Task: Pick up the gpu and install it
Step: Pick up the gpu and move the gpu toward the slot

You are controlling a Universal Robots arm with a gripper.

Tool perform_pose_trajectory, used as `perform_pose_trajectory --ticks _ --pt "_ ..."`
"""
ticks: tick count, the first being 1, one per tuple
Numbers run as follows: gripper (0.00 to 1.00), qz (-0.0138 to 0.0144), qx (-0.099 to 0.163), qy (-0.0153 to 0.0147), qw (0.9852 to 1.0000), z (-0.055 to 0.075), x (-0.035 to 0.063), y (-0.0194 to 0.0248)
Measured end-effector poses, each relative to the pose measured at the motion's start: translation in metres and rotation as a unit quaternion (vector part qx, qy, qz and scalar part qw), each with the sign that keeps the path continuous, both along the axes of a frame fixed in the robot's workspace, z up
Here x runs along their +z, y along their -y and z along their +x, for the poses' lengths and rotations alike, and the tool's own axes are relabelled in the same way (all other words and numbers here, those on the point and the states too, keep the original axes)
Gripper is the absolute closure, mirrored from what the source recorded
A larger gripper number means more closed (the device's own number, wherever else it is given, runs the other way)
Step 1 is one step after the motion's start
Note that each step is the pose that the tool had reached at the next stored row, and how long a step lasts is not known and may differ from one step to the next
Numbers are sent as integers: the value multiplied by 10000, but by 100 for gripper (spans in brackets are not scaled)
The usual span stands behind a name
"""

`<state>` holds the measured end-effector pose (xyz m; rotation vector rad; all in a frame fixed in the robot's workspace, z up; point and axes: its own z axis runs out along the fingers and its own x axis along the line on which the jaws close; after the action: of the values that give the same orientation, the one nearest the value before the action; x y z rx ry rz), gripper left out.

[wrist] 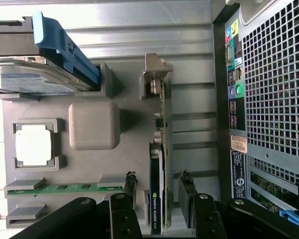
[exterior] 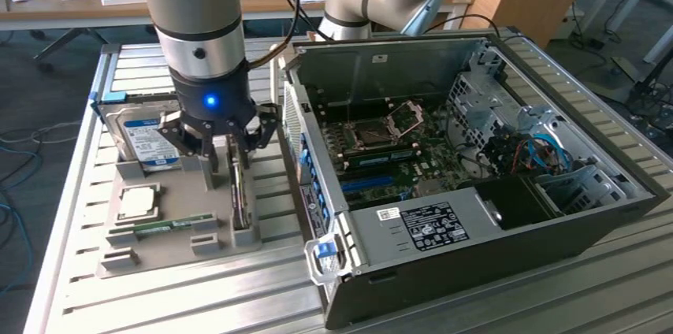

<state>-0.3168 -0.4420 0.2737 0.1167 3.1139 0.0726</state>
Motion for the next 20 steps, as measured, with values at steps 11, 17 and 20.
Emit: perform_pose_trajectory --ticks 11,17,20 --pt "53 -9 0 -1 10000 6 -117 0" --pt "53 -15 0 -1 10000 15 -181 0" --pt "53 -15 0 -1 10000 15 -235 0"
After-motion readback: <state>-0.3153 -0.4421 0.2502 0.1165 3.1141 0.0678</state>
